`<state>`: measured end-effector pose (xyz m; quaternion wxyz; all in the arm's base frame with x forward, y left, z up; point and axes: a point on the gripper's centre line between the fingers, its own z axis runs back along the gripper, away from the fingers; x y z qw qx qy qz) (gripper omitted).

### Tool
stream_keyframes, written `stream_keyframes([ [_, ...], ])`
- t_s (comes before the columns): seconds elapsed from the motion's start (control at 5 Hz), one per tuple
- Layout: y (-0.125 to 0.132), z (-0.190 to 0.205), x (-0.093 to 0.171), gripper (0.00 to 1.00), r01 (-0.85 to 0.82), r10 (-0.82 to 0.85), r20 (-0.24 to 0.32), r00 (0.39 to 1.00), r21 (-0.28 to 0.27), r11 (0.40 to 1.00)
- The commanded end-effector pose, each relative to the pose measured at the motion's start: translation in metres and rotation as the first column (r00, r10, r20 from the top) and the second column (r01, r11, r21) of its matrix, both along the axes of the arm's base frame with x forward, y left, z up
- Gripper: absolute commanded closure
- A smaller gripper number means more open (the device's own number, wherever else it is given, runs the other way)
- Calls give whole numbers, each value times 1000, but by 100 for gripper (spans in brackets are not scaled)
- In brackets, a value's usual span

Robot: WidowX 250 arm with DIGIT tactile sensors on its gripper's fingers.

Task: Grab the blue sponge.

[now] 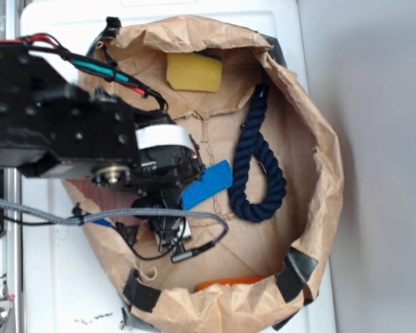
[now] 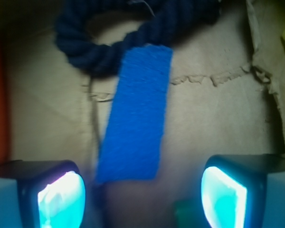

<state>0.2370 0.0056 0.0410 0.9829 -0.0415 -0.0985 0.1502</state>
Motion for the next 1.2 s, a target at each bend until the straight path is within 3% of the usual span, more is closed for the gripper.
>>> stream_keyframes([
  [0.0, -2, -8, 10, 0, -1, 0, 28, 1000, 39, 999],
  [0.2, -2, -20, 11, 1, -12, 9, 33, 999, 67, 998],
  [0.4, -2, -25, 11, 100, -26, 24, 31, 999, 87, 996],
  [0.6, -1, -23, 11, 100, -36, 35, 22, 999, 90, 995],
  [1.0, 3, 18, 4, 100, 6, -6, -17, 1000, 8, 1000],
])
